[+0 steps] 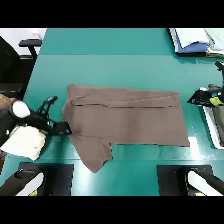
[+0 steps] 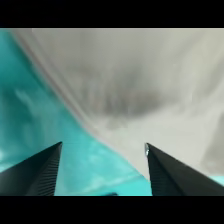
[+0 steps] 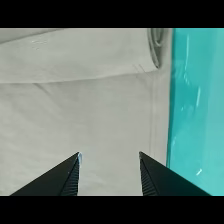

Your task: Fold the shirts.

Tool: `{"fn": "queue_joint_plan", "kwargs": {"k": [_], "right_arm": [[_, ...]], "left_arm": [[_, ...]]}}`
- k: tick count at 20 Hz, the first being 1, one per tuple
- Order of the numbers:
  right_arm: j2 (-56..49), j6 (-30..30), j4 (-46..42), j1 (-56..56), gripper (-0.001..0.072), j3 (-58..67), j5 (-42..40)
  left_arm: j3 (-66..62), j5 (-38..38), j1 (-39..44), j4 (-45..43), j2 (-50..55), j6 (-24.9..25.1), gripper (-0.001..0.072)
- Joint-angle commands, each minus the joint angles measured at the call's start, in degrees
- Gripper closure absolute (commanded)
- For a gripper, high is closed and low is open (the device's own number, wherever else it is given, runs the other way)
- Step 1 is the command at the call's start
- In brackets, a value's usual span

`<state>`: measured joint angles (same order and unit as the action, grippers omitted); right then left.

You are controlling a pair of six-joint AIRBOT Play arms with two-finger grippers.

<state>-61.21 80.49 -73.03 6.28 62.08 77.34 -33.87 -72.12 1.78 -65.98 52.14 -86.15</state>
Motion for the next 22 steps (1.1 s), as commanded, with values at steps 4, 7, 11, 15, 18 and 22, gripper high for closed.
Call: {"fn": "queue_joint_plan", "kwargs": {"k": [4, 7, 11, 15, 18, 22], "right_arm": [[4.13, 0.02, 1.57, 0.81, 0.0284, -3.37, -1.44], [3.80, 0.02, 3.08, 0.81, 0.0284, -3.37, -1.77], [3.82, 0.02, 3.08, 0.81, 0.0284, -3.37, -1.70], [3.82, 0.02, 0.22, 0.85, 0.0283, -3.54, 2.60], [5.51, 0.24, -5.27, 4.07, 0.0284, -9.60, 6.14], [9.29, 0.46, -6.12, 18.43, 0.0188, -22.51, 6.34]], "left_arm": [[16.02, 7.69, -0.04, 14.88, -5.25, 3.63, 0.0096], [17.64, 10.99, -0.04, 17.77, -5.25, 4.15, 0.0097], [17.62, 12.57, -0.04, 21.18, -5.25, 6.54, 0.0454], [16.04, 9.03, -0.04, 20.92, -5.31, 8.59, 0.0685], [11.39, 4.26, -0.04, 17.20, -5.31, 8.57, 0.0686], [5.60, 0.59, -0.04, 12.94, -5.31, 8.57, 0.0685]]}}
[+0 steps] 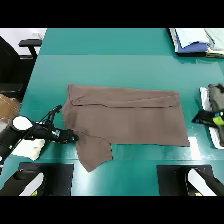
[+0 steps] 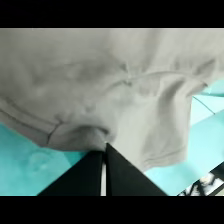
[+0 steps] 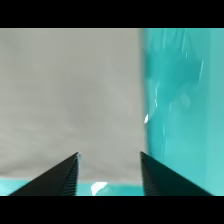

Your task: Fold the shirts.

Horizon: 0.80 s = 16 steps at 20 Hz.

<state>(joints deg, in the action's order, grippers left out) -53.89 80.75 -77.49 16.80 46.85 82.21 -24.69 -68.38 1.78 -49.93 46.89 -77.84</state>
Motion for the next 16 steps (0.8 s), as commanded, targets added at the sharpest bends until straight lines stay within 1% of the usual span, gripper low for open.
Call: {"fn": "queue_joint_plan", "kwargs": {"k": [1, 3, 4, 7, 8, 9, 10, 11, 13, 14, 16], "right_arm": [[1.95, 0.20, -1.51, 11.58, 0.0173, -10.01, 1.77], [-0.13, 0.20, 1.57, 16.57, 0.0176, -15.15, 1.73], [-1.90, 0.15, 3.78, 17.62, 0.0196, -16.90, 1.16], [-7.45, 0.13, 9.16, 16.79, 0.0215, -19.54, -3.74], [-8.79, 0.13, 10.38, 15.32, 0.0233, -19.37, -5.38], [-9.73, 0.17, 10.69, 13.55, 0.0322, -18.62, -6.71], [-10.38, 0.17, 10.75, 11.50, 0.0355, -17.49, -7.34], [-10.80, 0.20, 10.40, 9.38, 0.0432, -15.98, -7.65], [-10.19, 0.20, 9.77, 6.03, 0.0618, -13.27, -7.67], [-9.49, 0.20, 9.70, 4.81, 0.0688, -12.07, -7.58], [-6.93, 0.20, 9.70, 2.97, 0.0693, -9.40, -5.95]], "left_arm": [[-4.33, -3.26, -0.04, -3.37, -0.07, 0.26, 0.0686], [-4.72, -3.15, -0.04, -3.32, -0.07, 0.28, 0.0685], [-4.72, -3.17, -0.04, -3.34, -0.07, 0.31, 0.0685], [-4.72, -3.21, -0.04, -3.78, -0.07, 0.28, 0.0685], [-4.72, -3.21, -0.04, -3.78, -0.07, 0.31, 0.0684], [-4.72, -3.19, -0.04, -3.78, -0.07, 0.28, 0.0684], [-4.72, -3.19, -0.04, -3.76, -0.07, 0.28, 0.0684], [-4.72, -3.19, -0.04, -3.76, -0.07, 0.28, 0.0684], [-4.74, -3.23, -0.04, -3.76, -0.07, 0.26, 0.0684], [-5.25, -3.69, -0.04, -3.80, -0.07, 0.26, 0.0684], [-8.31, -5.14, -0.04, -4.20, -0.07, 0.00, 0.0685]]}}
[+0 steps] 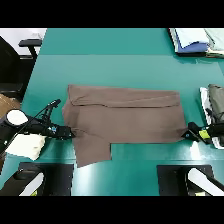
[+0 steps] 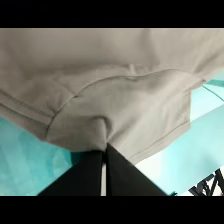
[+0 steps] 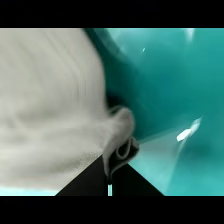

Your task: Fold the shirts.

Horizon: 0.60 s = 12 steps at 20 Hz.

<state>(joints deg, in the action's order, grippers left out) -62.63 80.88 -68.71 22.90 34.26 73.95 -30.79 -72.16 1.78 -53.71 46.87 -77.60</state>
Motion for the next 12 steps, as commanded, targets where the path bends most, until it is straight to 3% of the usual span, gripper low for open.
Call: {"fn": "queue_joint_plan", "kwargs": {"k": [1, 6, 12], "right_arm": [[3.45, 0.07, 0.90, -4.02, 0.0693, 5.11, 3.58], [5.07, 0.28, -3.45, -10.05, 0.0693, 17.86, 4.24], [-12.37, 0.31, -3.21, -16.33, 0.0693, 35.08, 2.69]], "left_arm": [[-4.44, -2.19, -0.04, -0.42, -0.04, -0.44, 0.0685], [-16.90, 1.57, -0.04, -0.81, 1.68, -0.44, 0.0685], [-28.59, 11.41, -0.04, -2.86, 18.34, 3.28, 0.0684]]}}
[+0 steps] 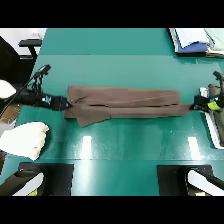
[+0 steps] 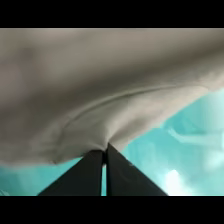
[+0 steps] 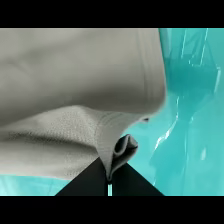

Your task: Fold the shirts.

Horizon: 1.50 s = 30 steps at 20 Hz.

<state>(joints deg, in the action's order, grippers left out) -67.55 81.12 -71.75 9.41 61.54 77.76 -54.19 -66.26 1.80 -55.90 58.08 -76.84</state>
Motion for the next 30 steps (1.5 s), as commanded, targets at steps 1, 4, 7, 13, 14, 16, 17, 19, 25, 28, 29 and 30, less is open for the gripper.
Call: {"fn": "queue_joint_plan", "kwargs": {"k": [1, 4, 7, 13, 14, 16, 17, 19, 25, 28, 29, 30], "right_arm": [[-10.62, 0.07, 0.24, -3.41, 0.0693, 10.36, -1.33], [-19.61, 0.07, 3.52, -4.09, 0.0693, 17.62, -1.31], [-26.08, -0.13, 7.32, -4.07, 0.0679, 22.80, -1.29], [-28.72, -7.61, 12.83, 1.29, 0.0156, 24.87, 3.87], [-28.72, -8.15, 12.83, 3.21, 0.0123, 24.52, 5.73], [-28.72, -8.13, 13.94, 7.23, 0.0112, 22.36, 6.27], [-28.76, -8.13, 14.23, 8.90, 0.0112, 20.87, 5.64], [-28.79, -8.24, 15.82, 11.50, 0.0113, 17.40, 3.78], [-32.94, -11.82, 19.78, 8.52, 0.0123, 13.62, 1.57], [-35.34, -11.82, 19.76, 4.39, 0.0394, 15.47, -0.15], [-35.89, -11.82, 19.74, 3.43, 0.0541, 16.76, 0.39], [-36.15, -11.82, 19.74, 2.89, 0.0669, 18.32, 1.36]], "left_arm": [[-6.88, 7.28, -0.07, -0.66, 10.56, 3.17, 0.0683], [-11.74, 12.28, -0.07, -0.20, 20.52, 3.85, 0.0683], [-15.32, 16.52, -0.07, 1.18, 27.06, 3.61, 0.0681], [-18.12, 12.94, -0.07, 2.12, 27.91, 1.86, 0.0280], [-18.67, 10.51, -0.07, 2.38, 27.91, 1.86, 0.0280], [-18.71, 8.17, 0.00, 3.98, 27.93, 1.86, 0.0282], [-18.71, 8.11, 0.00, 5.11, 27.91, 1.88, 0.0410], [-18.71, 8.39, 0.00, 7.58, 27.93, 2.03, 0.0674], [-18.71, 14.88, 6.97, 9.14, 28.26, 2.12, 0.0683], [-18.75, 20.46, 11.65, 9.27, 29.05, 1.81, 0.0684], [-18.78, 21.40, 13.00, 9.29, 29.66, 1.84, 0.0684], [-18.78, 21.94, 14.25, 9.40, 30.45, 1.84, 0.0684]]}}
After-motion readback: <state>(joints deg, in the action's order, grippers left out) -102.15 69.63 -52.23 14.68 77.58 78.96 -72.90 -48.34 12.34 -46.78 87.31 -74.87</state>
